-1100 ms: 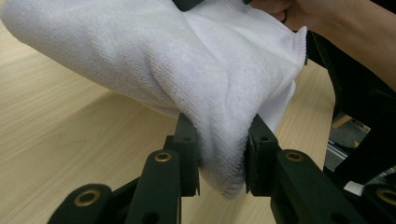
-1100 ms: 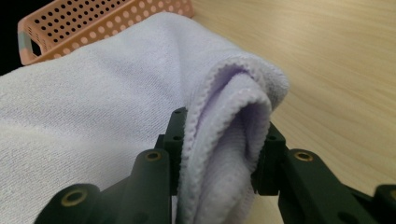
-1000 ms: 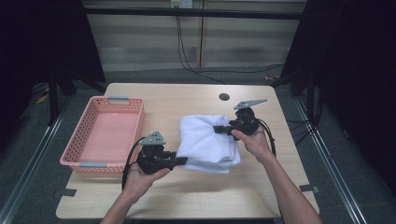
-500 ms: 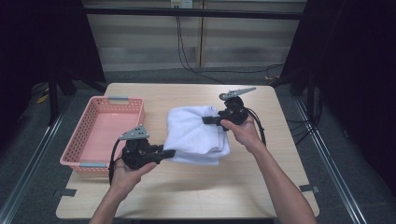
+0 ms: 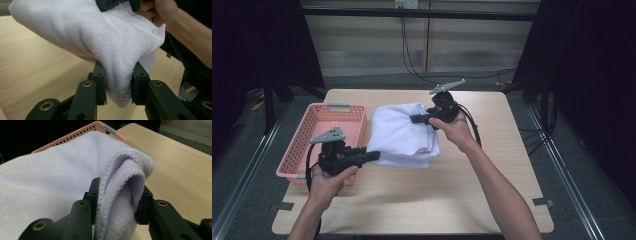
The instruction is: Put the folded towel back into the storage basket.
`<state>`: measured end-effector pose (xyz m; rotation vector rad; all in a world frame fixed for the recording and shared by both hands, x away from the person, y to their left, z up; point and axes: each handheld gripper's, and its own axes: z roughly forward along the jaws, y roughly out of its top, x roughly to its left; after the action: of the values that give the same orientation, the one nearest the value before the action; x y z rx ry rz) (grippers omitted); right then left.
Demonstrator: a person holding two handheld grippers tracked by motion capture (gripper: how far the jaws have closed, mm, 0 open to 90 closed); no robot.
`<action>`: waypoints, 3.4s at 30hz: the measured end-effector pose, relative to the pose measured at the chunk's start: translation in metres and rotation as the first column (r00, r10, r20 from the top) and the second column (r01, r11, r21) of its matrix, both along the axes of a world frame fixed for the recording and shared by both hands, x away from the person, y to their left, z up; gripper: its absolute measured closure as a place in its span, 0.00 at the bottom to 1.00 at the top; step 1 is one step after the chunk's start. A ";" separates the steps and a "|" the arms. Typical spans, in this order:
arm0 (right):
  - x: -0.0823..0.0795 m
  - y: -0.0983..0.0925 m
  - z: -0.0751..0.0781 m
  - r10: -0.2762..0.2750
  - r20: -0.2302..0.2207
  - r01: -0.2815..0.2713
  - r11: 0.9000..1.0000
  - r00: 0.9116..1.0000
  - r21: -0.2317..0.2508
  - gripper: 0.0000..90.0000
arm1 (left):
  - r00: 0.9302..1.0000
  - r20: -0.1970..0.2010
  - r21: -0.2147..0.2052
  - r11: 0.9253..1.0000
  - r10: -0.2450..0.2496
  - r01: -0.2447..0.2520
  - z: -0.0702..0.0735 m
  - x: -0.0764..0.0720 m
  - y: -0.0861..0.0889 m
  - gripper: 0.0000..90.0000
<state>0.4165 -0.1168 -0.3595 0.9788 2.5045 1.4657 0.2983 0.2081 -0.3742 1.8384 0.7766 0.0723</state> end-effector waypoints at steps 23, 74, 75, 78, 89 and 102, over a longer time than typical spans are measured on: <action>0.032 0.079 0.023 0.035 -0.030 -0.035 0.999 0.999 0.029 0.73 | 0.988 0.014 0.000 0.989 0.151 -0.151 0.022 0.009 0.077 0.79; 0.050 0.248 -0.068 0.034 -0.114 -0.040 0.998 0.993 -0.053 0.72 | 0.872 -0.095 0.232 0.863 0.480 -0.450 -0.056 0.010 0.202 0.79; 0.050 0.247 -0.072 0.024 -0.120 -0.030 0.998 0.993 -0.055 0.72 | 0.872 -0.095 0.248 0.860 0.481 -0.447 -0.056 0.010 0.200 0.79; 0.050 0.246 -0.078 0.022 -0.121 -0.029 0.998 0.992 -0.061 0.71 | 0.873 -0.101 0.258 0.860 0.477 -0.440 -0.055 0.011 0.196 0.79; 0.060 0.236 -0.088 -0.006 -0.062 -0.001 0.993 0.998 -0.119 0.44 | 0.878 -0.089 0.239 0.865 0.471 -0.440 -0.046 0.007 0.189 0.44; 0.056 0.179 -0.057 0.053 -0.015 -0.054 0.995 0.998 -0.080 0.44 | 0.910 -0.087 0.185 0.904 0.405 -0.385 -0.038 0.004 0.154 0.41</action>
<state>0.4727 0.0617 -0.4161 0.9181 2.5953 1.3650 0.3019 0.3625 -0.4123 1.8239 1.2587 0.2951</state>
